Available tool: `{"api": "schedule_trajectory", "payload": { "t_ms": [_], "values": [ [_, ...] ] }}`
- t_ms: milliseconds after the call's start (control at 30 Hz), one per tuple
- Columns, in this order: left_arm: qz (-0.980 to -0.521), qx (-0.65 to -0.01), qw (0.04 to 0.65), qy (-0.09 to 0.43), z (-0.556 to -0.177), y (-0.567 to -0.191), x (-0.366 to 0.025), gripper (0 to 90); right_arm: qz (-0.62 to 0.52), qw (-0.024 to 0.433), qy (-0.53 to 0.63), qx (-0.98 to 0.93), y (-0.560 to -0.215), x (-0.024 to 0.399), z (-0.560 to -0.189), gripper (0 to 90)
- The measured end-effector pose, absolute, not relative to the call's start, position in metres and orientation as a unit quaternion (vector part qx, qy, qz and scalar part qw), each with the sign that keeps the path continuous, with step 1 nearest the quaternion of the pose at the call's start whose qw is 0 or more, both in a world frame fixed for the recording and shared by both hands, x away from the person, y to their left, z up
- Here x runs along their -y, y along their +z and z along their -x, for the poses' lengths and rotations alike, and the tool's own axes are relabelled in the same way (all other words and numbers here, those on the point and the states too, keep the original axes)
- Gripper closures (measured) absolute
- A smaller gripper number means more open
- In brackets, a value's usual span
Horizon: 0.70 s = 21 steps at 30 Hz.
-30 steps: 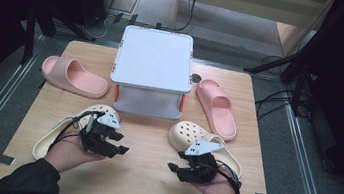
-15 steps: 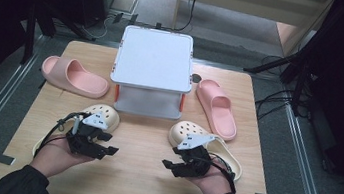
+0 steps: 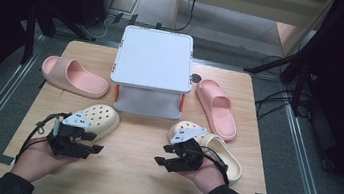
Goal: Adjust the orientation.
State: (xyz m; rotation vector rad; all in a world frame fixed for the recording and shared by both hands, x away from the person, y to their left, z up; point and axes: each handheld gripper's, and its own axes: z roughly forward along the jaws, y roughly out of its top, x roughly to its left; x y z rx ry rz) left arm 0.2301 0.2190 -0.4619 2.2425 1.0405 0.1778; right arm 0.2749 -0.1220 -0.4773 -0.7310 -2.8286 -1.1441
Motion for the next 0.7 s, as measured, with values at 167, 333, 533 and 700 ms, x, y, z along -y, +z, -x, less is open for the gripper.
{"api": "schedule_trajectory", "payload": {
  "t_ms": [167,333,533,700],
  "values": [
    [-0.844,-0.417,0.329,0.074,-0.224,-0.460,-0.236,49.4,0.224,0.002,-0.362,0.905,-0.477,0.118,-0.277,48.8],
    [-0.839,-0.423,0.333,0.076,-0.217,-0.458,-0.248,50.6,0.219,0.005,-0.358,0.907,-0.478,0.112,-0.279,48.4],
    [-0.831,-0.438,0.333,0.085,-0.213,-0.457,-0.259,50.3,0.214,0.004,-0.355,0.910,-0.479,0.110,-0.280,48.4],
    [-0.826,-0.452,0.325,0.089,-0.217,-0.462,-0.266,51.4,0.212,0.002,-0.353,0.911,-0.479,0.109,-0.280,48.4]
  ]
}}
